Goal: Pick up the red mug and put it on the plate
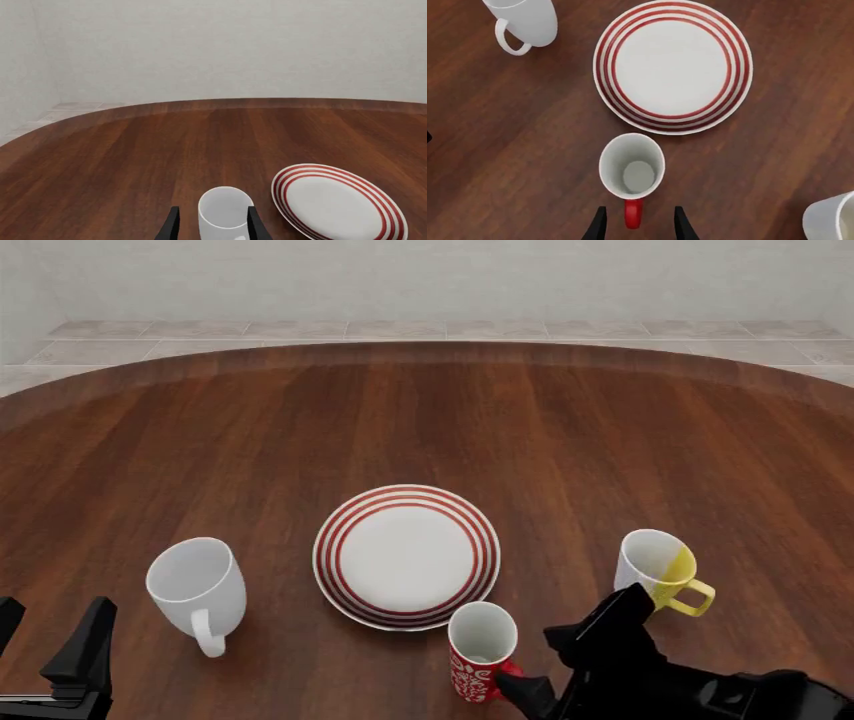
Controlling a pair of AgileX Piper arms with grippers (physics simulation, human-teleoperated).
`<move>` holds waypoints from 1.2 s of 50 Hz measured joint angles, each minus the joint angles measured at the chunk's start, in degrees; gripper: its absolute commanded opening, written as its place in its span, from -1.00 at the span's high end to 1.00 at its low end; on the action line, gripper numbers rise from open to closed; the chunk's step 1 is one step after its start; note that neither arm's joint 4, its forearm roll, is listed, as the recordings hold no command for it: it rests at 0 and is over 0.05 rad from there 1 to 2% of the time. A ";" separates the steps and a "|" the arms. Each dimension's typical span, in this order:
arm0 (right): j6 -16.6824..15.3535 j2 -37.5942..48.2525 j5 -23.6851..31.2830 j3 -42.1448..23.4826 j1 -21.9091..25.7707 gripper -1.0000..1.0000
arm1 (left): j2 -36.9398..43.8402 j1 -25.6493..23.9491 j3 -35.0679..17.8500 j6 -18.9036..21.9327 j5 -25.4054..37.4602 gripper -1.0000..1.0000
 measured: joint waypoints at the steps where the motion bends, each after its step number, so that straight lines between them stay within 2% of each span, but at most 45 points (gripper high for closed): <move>1: 0.05 0.14 -0.10 0.02 0.01 -1.00 | 0.00 0.00 0.00 0.00 0.00 -1.00; 60: 2.81 6.85 -6.36 1.72 1.10 -1.00 | 0.00 0.00 0.00 0.00 0.00 -1.00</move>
